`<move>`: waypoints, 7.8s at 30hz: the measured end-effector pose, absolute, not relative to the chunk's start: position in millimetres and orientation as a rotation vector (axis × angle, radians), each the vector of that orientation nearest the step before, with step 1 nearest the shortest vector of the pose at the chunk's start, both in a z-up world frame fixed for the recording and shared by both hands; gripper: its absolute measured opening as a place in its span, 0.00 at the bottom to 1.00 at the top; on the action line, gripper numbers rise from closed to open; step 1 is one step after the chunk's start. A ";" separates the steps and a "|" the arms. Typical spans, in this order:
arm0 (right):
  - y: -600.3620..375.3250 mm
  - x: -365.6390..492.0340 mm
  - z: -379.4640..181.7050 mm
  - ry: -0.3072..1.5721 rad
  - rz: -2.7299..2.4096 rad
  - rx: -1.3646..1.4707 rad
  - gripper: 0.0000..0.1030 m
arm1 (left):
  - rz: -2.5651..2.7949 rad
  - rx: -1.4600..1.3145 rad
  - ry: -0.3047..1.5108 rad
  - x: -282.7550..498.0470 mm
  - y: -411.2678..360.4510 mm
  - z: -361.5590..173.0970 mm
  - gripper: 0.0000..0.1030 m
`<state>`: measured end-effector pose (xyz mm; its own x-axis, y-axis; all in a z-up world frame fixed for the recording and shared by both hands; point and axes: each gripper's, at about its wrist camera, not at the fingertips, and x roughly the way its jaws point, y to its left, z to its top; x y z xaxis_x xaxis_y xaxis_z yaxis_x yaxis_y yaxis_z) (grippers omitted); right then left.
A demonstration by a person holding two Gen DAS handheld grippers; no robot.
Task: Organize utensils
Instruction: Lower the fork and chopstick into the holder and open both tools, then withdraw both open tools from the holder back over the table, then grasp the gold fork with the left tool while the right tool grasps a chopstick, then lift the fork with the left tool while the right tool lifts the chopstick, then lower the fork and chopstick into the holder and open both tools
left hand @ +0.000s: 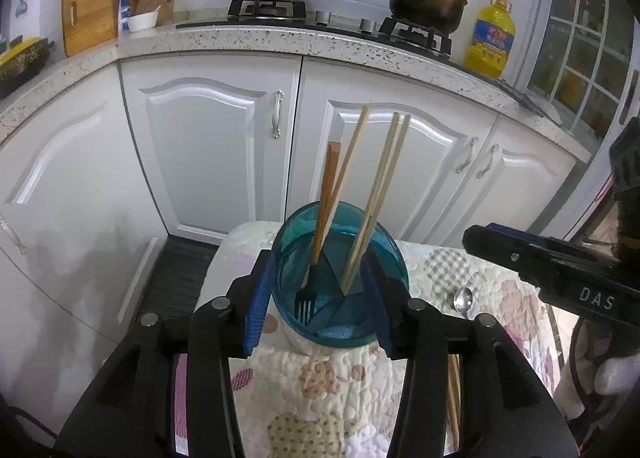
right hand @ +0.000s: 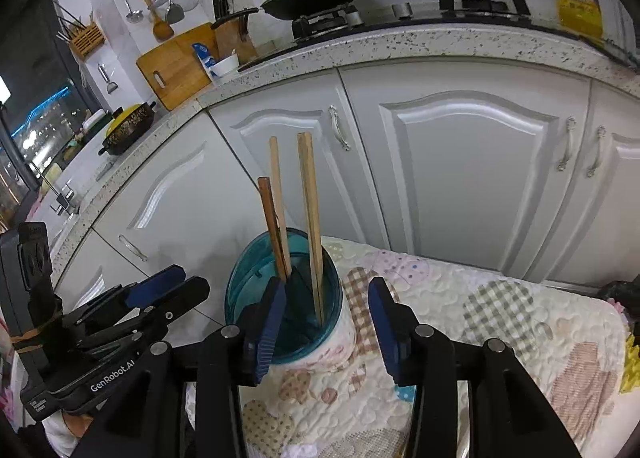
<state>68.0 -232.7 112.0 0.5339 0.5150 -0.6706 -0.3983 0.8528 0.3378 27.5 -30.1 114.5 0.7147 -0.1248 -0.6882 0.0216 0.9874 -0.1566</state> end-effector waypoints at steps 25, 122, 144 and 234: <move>-298.2 -21.4 122.2 0.750 0.381 0.142 0.43 | -0.169 -0.072 0.728 -23.9 -110.5 123.9 0.48; -313.4 34.6 -65.1 1.246 0.362 0.055 0.09 | -0.389 -0.001 1.235 53.2 -182.4 -45.7 0.18; -333.2 -2.4 67.7 0.943 0.533 0.182 0.06 | -0.433 -0.108 0.941 -6.7 -115.0 64.8 0.05; -240.9 70.7 244.5 0.628 0.649 0.035 0.05 | -0.182 -0.178 0.752 49.4 -0.9 154.4 0.05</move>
